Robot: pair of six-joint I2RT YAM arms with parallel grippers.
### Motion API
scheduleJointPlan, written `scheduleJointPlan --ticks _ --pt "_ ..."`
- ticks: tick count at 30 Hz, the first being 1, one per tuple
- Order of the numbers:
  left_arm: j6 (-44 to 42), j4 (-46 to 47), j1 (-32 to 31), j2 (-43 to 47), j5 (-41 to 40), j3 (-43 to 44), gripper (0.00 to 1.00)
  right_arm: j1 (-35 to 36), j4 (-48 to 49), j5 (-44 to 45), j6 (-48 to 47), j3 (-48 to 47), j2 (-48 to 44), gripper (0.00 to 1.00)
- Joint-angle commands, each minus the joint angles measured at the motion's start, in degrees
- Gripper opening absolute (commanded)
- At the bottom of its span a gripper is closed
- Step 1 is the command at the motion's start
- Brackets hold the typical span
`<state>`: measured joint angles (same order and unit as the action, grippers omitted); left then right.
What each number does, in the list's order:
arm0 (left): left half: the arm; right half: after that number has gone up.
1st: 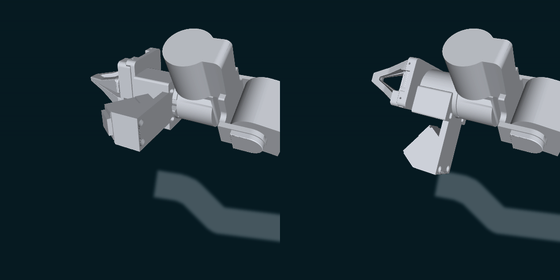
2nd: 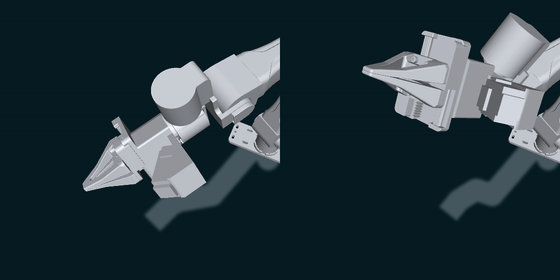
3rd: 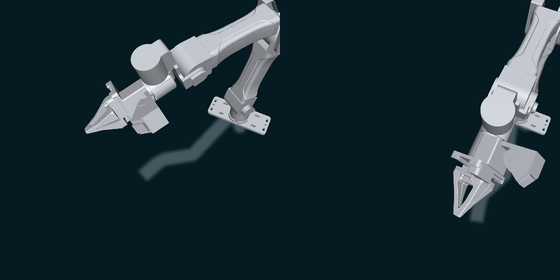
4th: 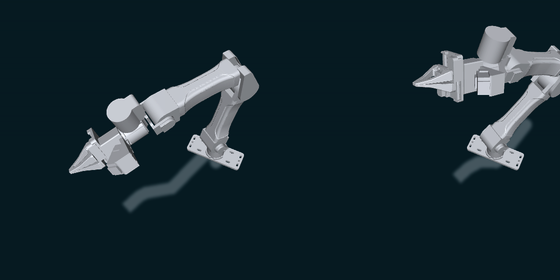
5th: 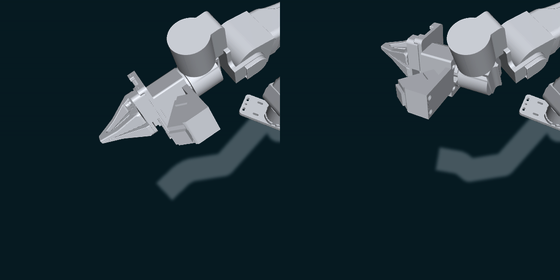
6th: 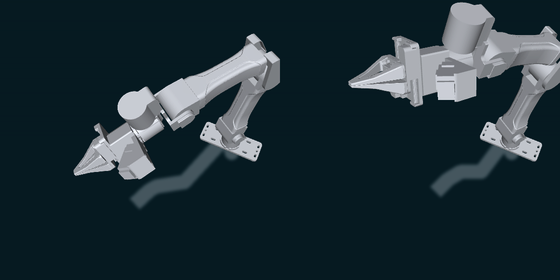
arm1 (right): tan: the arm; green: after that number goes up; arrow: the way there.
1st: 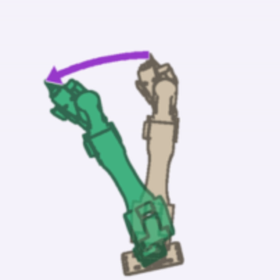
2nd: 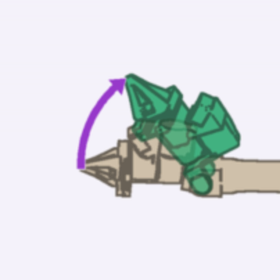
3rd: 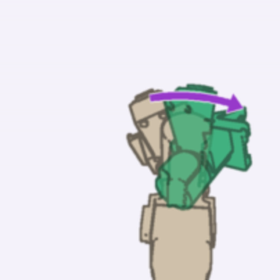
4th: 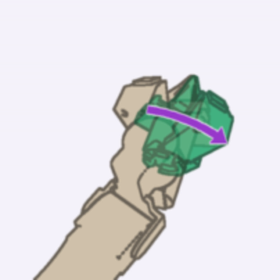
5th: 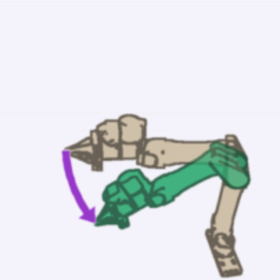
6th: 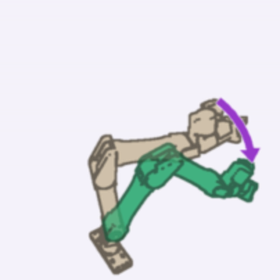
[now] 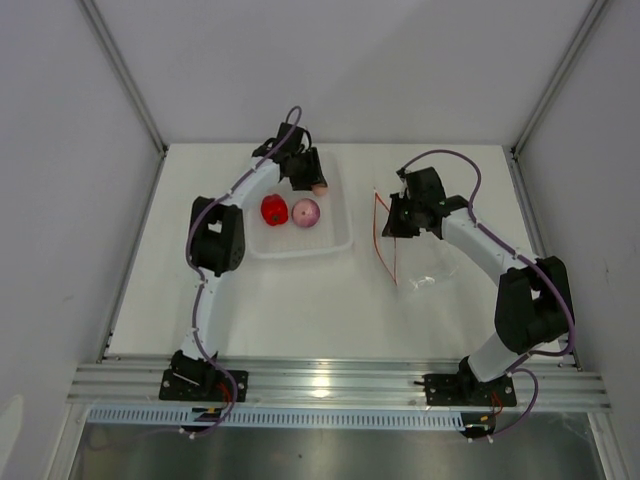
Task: Place the food in the zip-top bag and seal the zipper
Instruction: Pick up the fake food from the bin, then place the fake food in the zipper food storage bag.
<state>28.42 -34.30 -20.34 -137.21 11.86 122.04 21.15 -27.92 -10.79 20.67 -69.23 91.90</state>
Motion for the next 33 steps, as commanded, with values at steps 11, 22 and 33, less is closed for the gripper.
scheduleJointPlan --ticks 11,22,33 --pt "0.5 5.9 -0.2 22.0 2.8 -18.1 0.0 0.6 -2.8 3.1 3.3 -4.5 1.1 0.0" --pt "5.4 16.7 -7.5 43.9 12.5 -41.9 0.01 4.6 -11.2 6.3 6.1 -13.4 5.7 0.0" --pt "10.3 26.7 -15.0 56.2 19.0 -53.7 0.01 8.9 -7.2 1.0 10.1 -7.0 2.1 0.0"
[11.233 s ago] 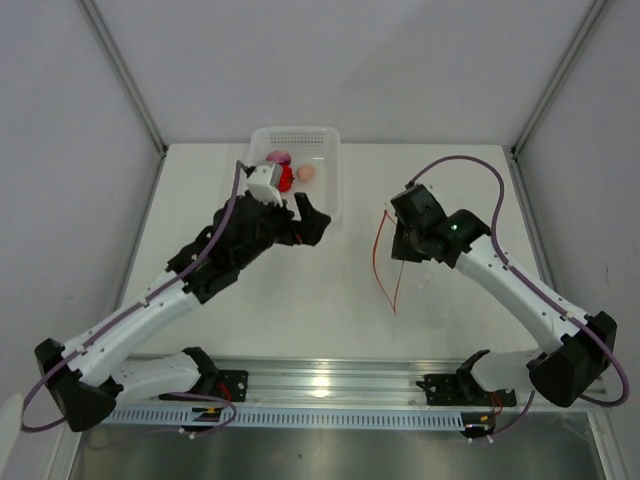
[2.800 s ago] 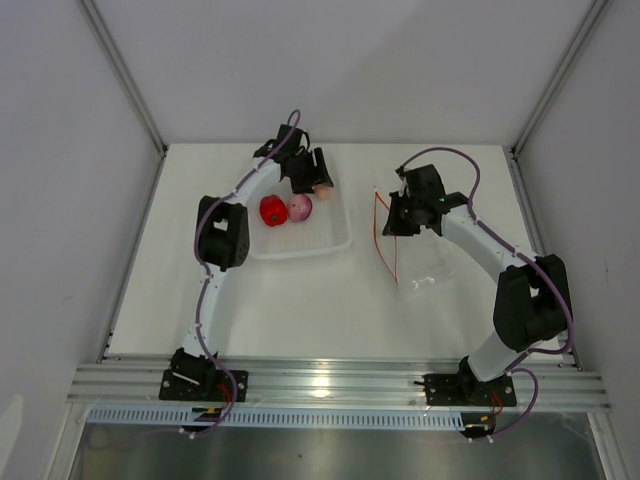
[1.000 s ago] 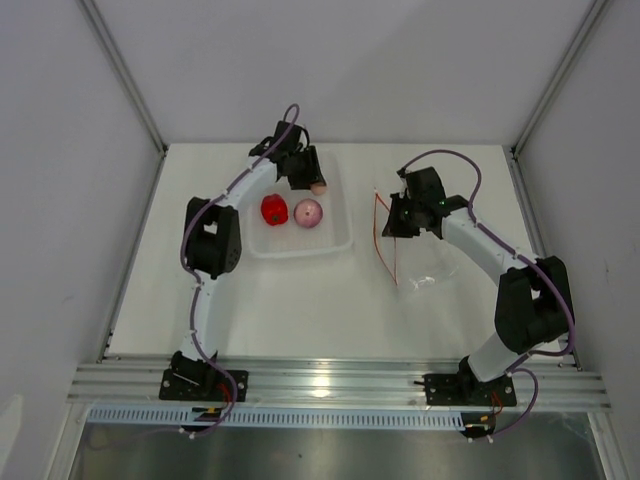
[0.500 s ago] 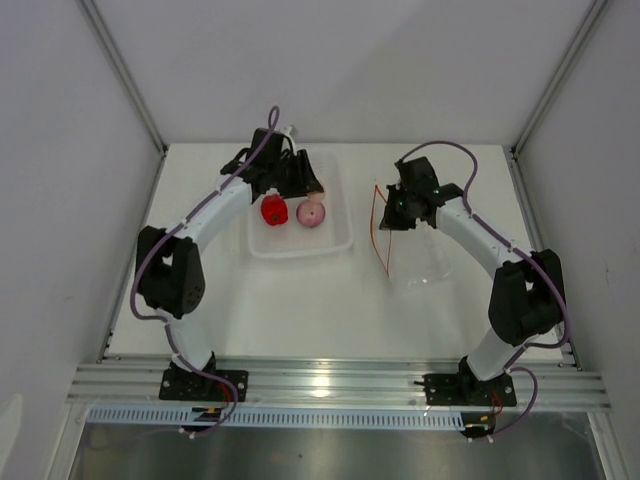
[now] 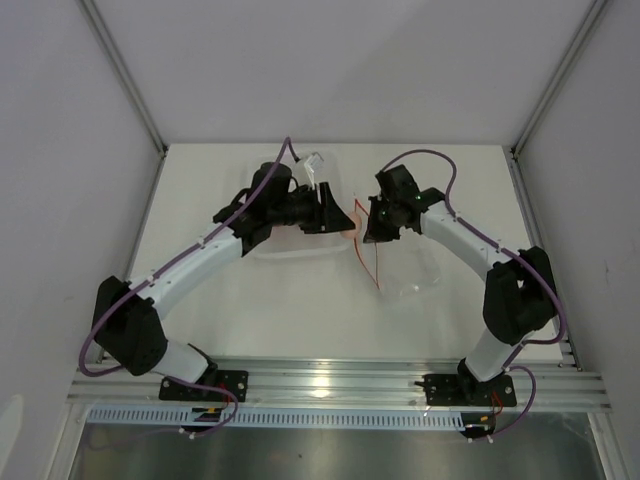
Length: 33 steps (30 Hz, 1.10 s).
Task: Place the food in the zip-top bag and seal the zipper
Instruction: Place the fake food in the zipper food storage bag.
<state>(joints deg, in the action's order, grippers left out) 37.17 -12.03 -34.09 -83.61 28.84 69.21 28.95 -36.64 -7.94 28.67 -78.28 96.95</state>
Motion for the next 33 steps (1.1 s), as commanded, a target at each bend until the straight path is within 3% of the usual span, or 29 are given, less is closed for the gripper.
scheduleJointPlan --ticks 1,11,26,33 --pt "1.6 4.2 -1.4 2.8 1.7 -1.9 0.01 1.4 2.7 -2.2 2.8 2.9 -4.1 0.0" --pt "3.0 6.5 -2.7 -0.9 -0.8 -4.2 0.01 4.8 4.4 -2.7 5.3 5.7 -8.4 0.0" --pt "2.6 8.6 -2.7 -5.9 -0.4 -3.7 0.01 3.6 9.2 -13.2 8.4 8.4 -14.2 0.0" --pt "-2.2 -0.5 -4.6 -6.9 -8.7 -0.1 0.01 3.8 8.1 -9.9 8.2 7.2 -14.6 0.0"
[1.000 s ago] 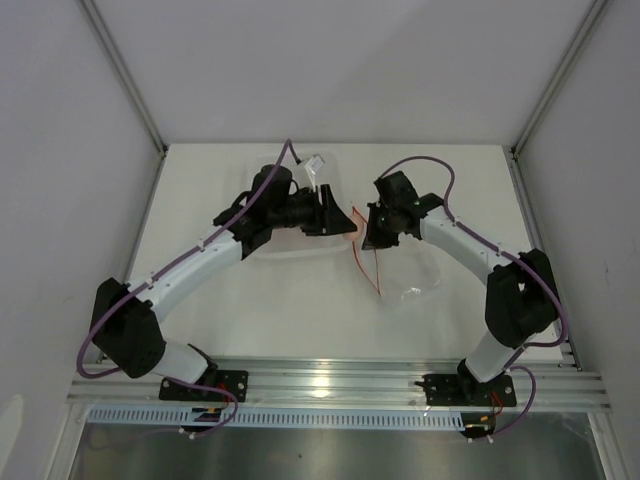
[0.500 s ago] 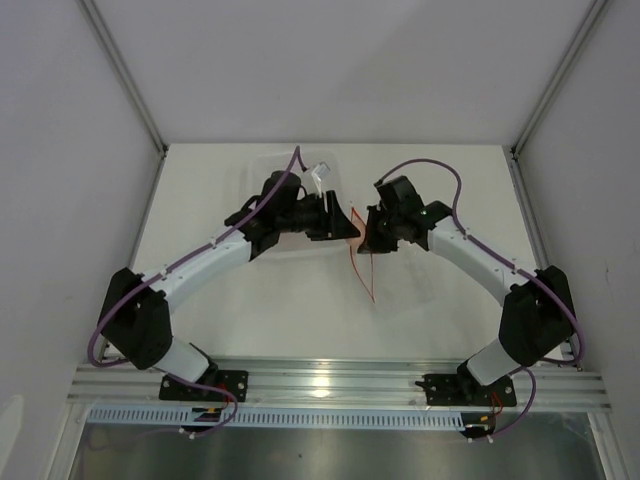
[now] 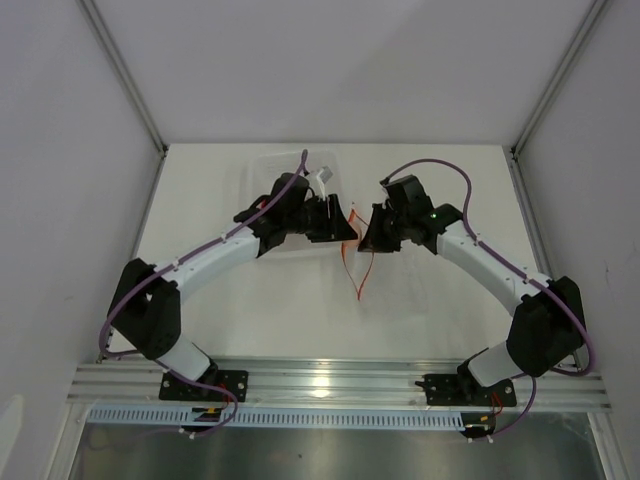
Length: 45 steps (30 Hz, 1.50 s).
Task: Place the food in the zip-top bag and seal the zipper
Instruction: Place the fake food in the zipper food storage bag, then pick up the fake vegetable from the bin.
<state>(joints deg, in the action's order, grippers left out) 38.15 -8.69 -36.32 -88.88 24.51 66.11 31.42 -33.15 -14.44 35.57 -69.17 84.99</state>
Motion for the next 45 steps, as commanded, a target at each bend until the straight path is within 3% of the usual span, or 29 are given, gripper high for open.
scheduleJointPlan --ticks 1,9,13,16,17,21,25,37,45 --pt "-3.9 -6.6 -2.7 -2.3 -5.5 3.3 0.01 1.5 4.1 -2.7 0.9 -2.4 -2.6 0.0" --pt "-6.8 -14.9 -6.6 -4.5 -15.4 10.3 0.0 3.4 -1.0 5.4 -0.2 -6.6 -1.3 0.0" --pt "-7.0 -15.1 -7.1 -4.5 -15.8 9.8 0.01 2.9 -3.8 7.2 -1.3 -8.6 -1.1 0.0" --pt "-7.0 -13.8 -7.1 -3.1 -15.5 8.5 0.18 2.5 -4.6 7.4 -1.7 -8.4 -1.6 0.0" --pt "-7.1 -12.4 -7.1 -1.7 -15.4 7.6 0.31 2.4 -4.6 7.5 -1.9 -8.2 -2.0 0.0" --pt "-7.3 -9.4 -6.9 2.3 -15.0 4.5 0.6 1.8 -4.7 7.8 -2.0 -6.3 -3.2 0.0" --pt "-7.6 -4.5 -6.9 8.4 -15.6 0.4 0.99 0.8 -4.8 8.0 -2.4 -4.3 -4.4 0.0" --pt "-7.9 14.8 -6.8 24.7 -14.8 -10.9 0.99 -0.1 -3.4 7.0 -3.1 0.7 -7.6 0.0" --pt "-8.4 6.0 -5.3 19.8 -14.1 -6.3 0.99 -1.6 -4.6 7.7 -3.8 1.5 -9.8 0.0"
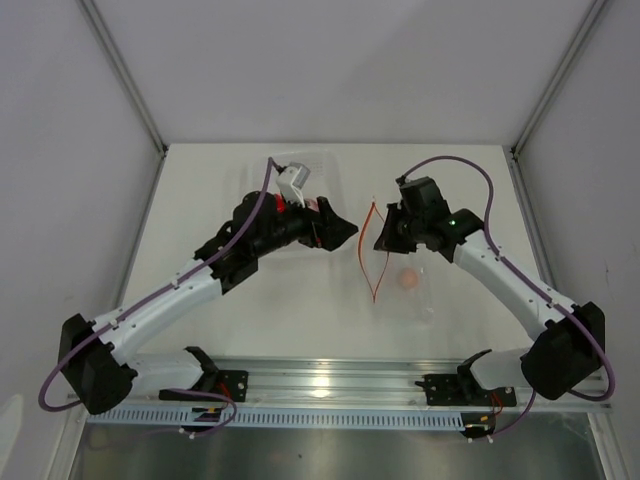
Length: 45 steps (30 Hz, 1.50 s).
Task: Place the food in the zip-top bag and seal the zipper
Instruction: Pick up the fake vegetable from the bin.
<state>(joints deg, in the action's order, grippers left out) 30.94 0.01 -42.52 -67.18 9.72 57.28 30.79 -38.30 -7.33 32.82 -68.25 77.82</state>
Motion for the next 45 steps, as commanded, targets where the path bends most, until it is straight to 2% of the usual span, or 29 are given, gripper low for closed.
scheduleJointPlan --ticks 1,4,7,12,13,16,21,24,28,29,32,39,44,45 --pt "-1.4 -2.8 1.2 -2.3 0.5 3.0 1.0 -1.3 0.6 0.4 -1.1 0.7 -2.8 0.0" --pt "-1.5 -6.2 2.7 -4.1 -2.2 5.1 1.0 -2.4 0.4 0.0 -1.6 1.2 -3.0 0.0" --pt "0.6 -8.5 6.0 -6.6 -0.7 6.3 1.0 -3.1 0.3 0.1 -2.1 1.5 -3.0 0.0" --pt "2.3 -9.7 10.2 -10.3 6.3 8.5 0.96 -3.5 0.3 1.4 -2.8 1.4 -2.5 0.0" --pt "2.0 -9.8 10.2 -11.0 7.5 8.9 0.92 -3.5 0.2 1.6 -2.8 1.2 -2.2 0.0" --pt "1.7 -4.5 9.7 -12.5 15.9 7.7 0.89 -3.5 -0.1 1.5 -3.5 0.6 -1.0 0.0" --pt "0.4 -1.3 8.2 -13.7 18.5 5.7 0.88 -3.5 0.3 1.1 -3.5 -0.6 -0.3 0.0" --pt "0.8 -4.5 8.4 -14.6 14.4 7.0 0.88 -3.5 -0.3 1.8 -3.6 -1.2 0.2 0.0" --pt "-2.6 -19.9 8.6 -19.4 3.1 15.6 0.9 -3.5 -0.4 1.1 -4.1 -1.8 0.9 0.0" --pt "-4.0 -22.2 8.8 -20.7 -0.3 20.8 0.91 -3.5 -0.2 1.1 -4.3 -1.8 1.1 0.0" --pt "-5.6 -28.5 9.5 -25.8 -5.8 27.7 0.94 -3.7 0.2 0.7 -4.6 -1.8 1.5 0.0" --pt "-5.2 -37.3 12.5 -36.8 -12.5 40.6 0.97 -5.3 1.0 -0.6 -6.0 -1.6 3.1 0.0" --pt "-2.9 -41.5 15.1 -43.9 -11.1 47.1 0.96 -6.5 2.4 -2.2 -6.5 -1.3 3.9 0.0" --pt "-2.7 -44.1 15.2 -46.7 -11.0 51.2 0.96 -6.5 2.7 -2.5 -6.5 -1.2 4.1 0.0"
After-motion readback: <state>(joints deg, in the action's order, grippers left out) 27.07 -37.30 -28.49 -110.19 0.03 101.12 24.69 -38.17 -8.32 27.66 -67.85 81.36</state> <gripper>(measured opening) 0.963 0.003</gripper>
